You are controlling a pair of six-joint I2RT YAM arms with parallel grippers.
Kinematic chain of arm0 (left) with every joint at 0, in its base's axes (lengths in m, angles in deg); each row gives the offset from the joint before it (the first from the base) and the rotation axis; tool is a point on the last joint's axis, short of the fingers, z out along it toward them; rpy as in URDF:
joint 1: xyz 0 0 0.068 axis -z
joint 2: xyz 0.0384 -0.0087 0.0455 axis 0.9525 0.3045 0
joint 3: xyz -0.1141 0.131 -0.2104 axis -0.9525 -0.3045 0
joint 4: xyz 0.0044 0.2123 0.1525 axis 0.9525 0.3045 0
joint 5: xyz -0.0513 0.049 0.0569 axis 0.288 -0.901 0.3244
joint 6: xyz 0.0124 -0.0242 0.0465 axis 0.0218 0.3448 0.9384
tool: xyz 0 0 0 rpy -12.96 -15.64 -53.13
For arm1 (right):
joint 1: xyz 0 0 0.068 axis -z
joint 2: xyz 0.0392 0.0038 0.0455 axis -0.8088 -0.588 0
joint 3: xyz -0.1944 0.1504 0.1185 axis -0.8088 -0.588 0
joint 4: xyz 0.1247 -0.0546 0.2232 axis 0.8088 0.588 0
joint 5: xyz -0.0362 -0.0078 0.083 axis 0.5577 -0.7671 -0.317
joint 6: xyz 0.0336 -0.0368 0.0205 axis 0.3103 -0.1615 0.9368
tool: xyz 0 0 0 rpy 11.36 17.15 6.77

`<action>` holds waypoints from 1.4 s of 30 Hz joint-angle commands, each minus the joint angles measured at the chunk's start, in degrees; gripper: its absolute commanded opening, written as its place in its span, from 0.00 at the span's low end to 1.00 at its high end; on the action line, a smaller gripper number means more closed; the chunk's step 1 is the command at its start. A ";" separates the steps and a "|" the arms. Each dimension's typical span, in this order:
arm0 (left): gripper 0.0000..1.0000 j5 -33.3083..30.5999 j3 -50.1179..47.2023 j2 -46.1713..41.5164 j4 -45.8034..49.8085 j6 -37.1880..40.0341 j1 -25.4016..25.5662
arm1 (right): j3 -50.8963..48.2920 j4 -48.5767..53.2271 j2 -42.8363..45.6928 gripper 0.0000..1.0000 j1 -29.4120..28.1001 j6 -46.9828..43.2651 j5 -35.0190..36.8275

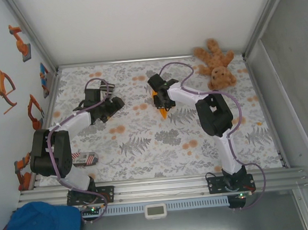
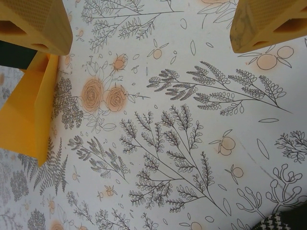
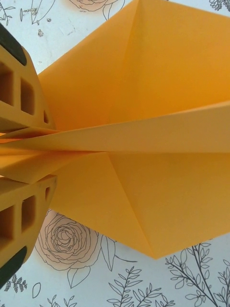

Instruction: Fold a paper plane with a square sheet of paper (pick it up from the middle)

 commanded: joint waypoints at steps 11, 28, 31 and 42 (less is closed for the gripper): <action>0.85 1.02 -0.88 -0.91 0.53 1.42 0.09 | 2.56 1.06 -2.39 0.19 0.24 -0.67 0.29; 0.86 1.44 -0.83 -0.51 0.68 1.59 0.09 | 3.21 1.15 -3.47 0.05 0.33 -0.57 1.08; 0.85 1.53 -0.83 -0.42 0.70 1.58 0.04 | 4.34 1.07 -2.20 0.05 0.25 -1.12 1.51; 0.86 2.62 -0.57 1.16 0.44 1.33 0.68 | 11.35 0.33 -7.22 0.05 2.17 -0.59 -4.10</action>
